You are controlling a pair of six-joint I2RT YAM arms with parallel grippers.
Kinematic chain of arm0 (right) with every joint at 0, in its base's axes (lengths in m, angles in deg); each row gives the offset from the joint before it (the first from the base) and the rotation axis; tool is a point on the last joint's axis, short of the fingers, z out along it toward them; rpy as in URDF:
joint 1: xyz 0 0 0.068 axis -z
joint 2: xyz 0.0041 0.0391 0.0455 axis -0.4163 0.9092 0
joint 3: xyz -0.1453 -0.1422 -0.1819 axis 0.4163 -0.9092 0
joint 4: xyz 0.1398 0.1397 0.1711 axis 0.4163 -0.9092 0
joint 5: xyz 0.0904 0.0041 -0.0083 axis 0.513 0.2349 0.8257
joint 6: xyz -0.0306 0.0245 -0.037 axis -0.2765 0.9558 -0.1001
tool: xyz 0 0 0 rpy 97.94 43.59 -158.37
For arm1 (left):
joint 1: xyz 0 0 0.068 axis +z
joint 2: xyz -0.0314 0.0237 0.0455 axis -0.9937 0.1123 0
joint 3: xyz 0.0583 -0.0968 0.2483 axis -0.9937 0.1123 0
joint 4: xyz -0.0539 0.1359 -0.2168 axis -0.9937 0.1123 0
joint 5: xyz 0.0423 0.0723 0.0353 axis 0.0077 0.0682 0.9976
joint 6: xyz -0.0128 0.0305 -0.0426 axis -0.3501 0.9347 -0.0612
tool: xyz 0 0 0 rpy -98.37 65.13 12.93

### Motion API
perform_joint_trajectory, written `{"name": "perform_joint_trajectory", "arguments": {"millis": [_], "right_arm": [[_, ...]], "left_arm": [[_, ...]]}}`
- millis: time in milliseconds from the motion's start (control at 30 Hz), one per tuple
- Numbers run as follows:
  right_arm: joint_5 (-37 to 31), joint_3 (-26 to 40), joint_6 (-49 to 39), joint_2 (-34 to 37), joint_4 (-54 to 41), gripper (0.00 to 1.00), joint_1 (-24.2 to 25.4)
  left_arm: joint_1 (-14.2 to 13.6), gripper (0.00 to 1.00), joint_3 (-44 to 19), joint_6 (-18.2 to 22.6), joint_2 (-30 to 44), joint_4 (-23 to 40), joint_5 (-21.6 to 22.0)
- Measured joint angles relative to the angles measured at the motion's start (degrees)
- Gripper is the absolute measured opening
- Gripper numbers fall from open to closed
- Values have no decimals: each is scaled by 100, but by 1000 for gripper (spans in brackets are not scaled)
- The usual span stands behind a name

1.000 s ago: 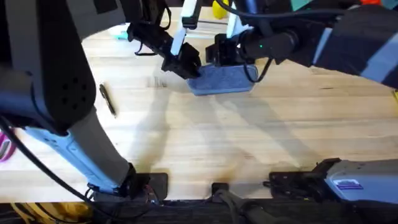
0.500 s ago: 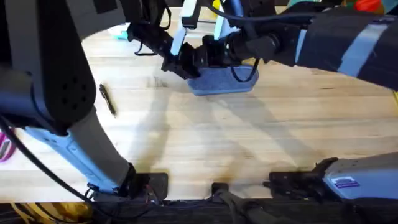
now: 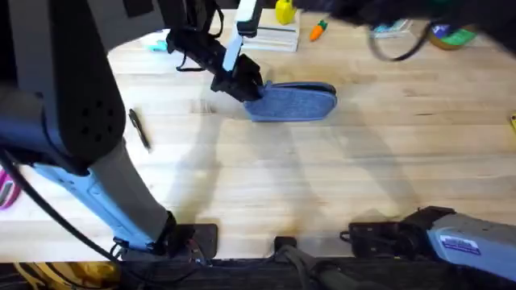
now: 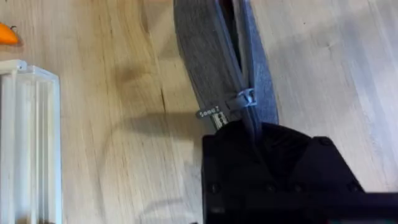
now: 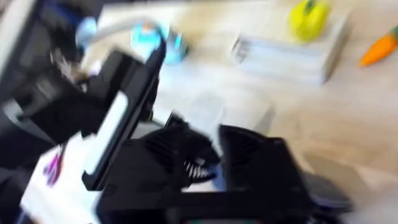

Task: Unzip the bag, pick up the pens from the table one at a time and place them inside, then zip the bag closed.

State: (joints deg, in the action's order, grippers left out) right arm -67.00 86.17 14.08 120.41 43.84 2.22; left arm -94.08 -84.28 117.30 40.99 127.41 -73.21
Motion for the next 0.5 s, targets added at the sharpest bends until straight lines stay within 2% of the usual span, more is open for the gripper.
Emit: {"name": "perform_joint_trajectory", "arguments": {"millis": [67,133,167,233,267,500], "right_arm": [[17,33,-43,-182,0,445,302],[17,38,-61,-241,-6,547,538],[18,38,-72,-241,-16,644,656],[17,38,-82,-209,-44,920,871],[18,38,-103,-189,-44,977,965],[19,38,-111,-145,-46,997,1337]], "left_arm": [[-4,42,0,0,0,0,2],[-4,43,0,0,0,-2,2],[-4,43,0,0,0,-4,2],[-4,42,0,0,0,-6,2],[-4,42,0,0,0,-6,2],[-4,42,0,0,0,-6,2]]}}
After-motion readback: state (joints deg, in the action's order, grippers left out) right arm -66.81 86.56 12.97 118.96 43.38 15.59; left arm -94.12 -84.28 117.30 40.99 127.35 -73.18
